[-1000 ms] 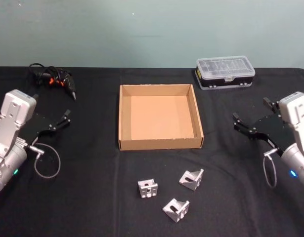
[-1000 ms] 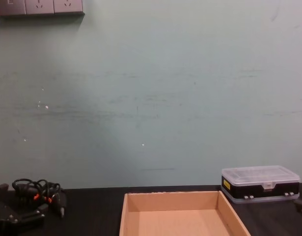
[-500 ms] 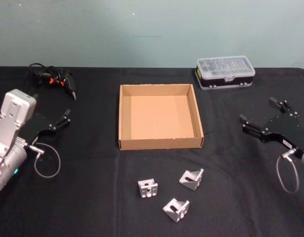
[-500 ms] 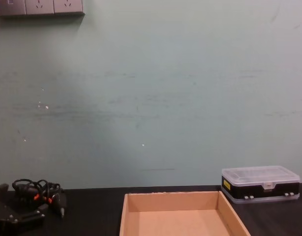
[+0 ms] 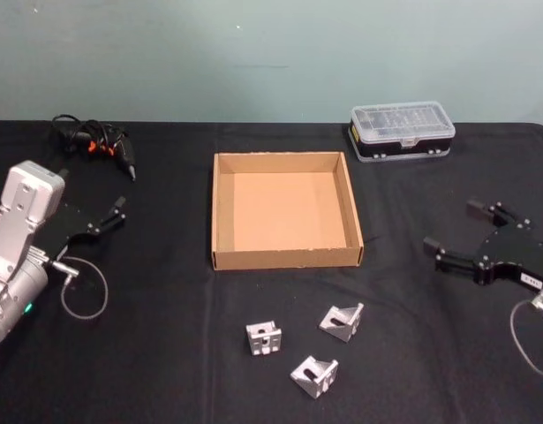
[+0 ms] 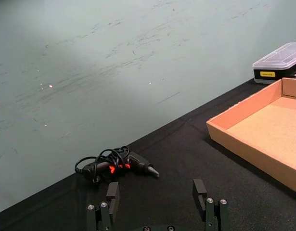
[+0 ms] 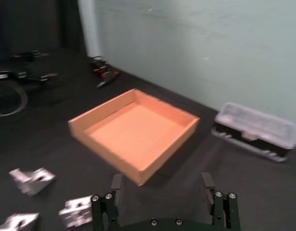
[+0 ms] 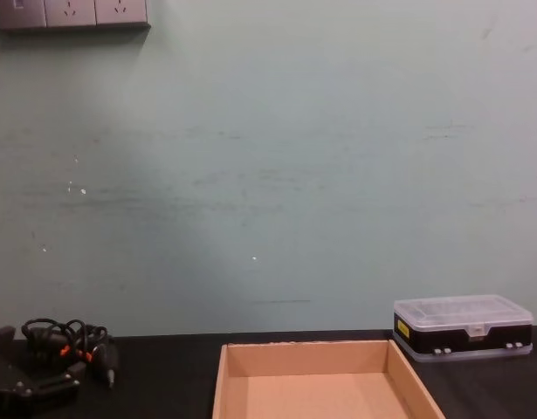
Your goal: Use one hand to pick up the angle iron from the table and place it into the box.
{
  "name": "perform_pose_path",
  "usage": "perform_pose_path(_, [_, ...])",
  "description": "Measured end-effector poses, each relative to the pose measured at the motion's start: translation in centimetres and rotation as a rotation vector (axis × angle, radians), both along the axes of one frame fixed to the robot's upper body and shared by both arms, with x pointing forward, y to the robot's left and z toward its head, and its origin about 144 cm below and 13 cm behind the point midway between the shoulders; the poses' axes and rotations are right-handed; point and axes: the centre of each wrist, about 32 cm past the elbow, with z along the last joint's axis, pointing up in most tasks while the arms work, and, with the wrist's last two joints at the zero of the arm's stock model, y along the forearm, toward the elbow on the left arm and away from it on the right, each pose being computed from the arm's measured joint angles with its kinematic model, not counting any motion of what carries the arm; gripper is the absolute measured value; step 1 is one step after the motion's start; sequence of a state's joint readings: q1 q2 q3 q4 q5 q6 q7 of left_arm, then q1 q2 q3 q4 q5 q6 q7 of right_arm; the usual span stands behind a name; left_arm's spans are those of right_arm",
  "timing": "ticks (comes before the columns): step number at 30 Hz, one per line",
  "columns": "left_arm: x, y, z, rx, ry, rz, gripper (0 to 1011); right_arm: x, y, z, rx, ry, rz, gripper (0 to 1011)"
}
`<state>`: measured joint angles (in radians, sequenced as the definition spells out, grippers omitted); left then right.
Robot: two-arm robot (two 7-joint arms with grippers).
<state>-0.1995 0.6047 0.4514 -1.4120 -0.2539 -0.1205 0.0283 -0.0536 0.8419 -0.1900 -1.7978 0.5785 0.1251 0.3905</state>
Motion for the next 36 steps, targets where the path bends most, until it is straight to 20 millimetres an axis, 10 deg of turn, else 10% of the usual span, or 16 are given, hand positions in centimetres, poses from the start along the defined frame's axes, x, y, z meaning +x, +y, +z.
perform_pose_path(36, [0.0, 0.0, 0.0, 0.0, 0.0, 0.0, 1000, -1.2, 2.1, -3.6, -0.056, 0.22, 0.262, 1004])
